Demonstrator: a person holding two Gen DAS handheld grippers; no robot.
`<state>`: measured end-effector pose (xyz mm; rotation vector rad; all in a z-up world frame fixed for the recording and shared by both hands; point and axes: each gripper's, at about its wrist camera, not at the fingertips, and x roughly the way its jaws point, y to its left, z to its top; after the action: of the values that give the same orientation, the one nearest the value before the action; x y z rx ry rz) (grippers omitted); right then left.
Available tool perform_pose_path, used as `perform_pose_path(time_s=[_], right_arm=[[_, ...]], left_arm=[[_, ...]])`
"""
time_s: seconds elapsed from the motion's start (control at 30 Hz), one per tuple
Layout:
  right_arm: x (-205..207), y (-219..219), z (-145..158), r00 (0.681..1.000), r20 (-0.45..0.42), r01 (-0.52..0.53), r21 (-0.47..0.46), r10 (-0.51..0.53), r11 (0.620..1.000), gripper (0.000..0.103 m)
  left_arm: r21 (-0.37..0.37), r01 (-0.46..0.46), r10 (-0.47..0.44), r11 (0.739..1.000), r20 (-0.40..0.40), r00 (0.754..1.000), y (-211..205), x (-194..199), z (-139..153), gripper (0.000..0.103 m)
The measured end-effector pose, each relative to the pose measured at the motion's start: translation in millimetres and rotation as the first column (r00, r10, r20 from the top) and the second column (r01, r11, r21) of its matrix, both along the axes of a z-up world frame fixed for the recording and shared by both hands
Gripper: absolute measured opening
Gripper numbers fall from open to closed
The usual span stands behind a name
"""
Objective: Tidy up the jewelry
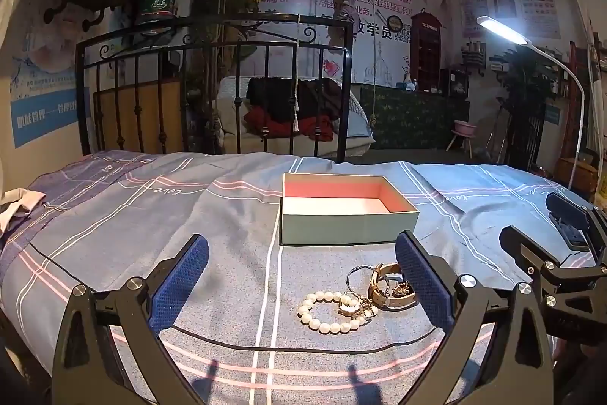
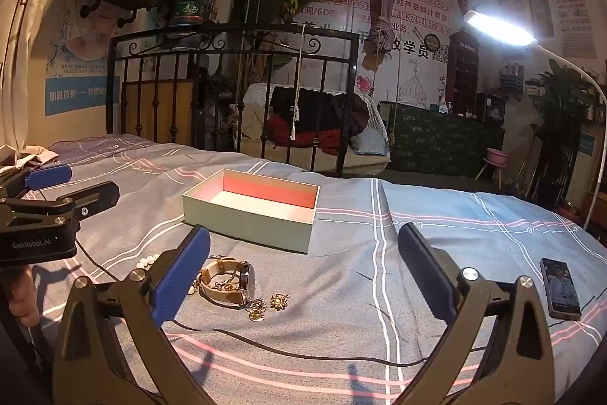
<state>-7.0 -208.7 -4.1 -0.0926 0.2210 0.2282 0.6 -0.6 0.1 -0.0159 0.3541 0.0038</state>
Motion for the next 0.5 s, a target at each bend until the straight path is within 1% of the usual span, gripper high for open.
perform_pose_path(time_s=[0.1,0.13,0.3,0.5], right_arm=[[1.3,2.3,-2.7,1.0,-0.001,0.0,0.004,0.0,1.0,0.097],[2.2,-1.9,1.3,1.0,-0.003,-0.003,0.007,0.003,1.0,0.097],[1.4,-2.6,3.1,1.0,0.0,-0.008,0.013,0.008,1.0,0.097],[1.2,-2.2,3.6,1.0,-0.001,-0.007,0.014,0.007,1.0,0.097]], left_arm=[[-0.003,0.003,-0.003,1.0,0.009,1.0,-0.3,0.7,0.9,0.096],[-0.004,0.003,-0.003,1.0,0.012,1.0,-0.4,1.1,1.1,0.096],[-0.002,-0.002,0.002,1.0,0.028,1.0,1.2,-4.6,2.0,0.096],[-0.005,0.002,-0.002,1.0,0.037,0.999,4.8,-1.2,7.6,0.096]])
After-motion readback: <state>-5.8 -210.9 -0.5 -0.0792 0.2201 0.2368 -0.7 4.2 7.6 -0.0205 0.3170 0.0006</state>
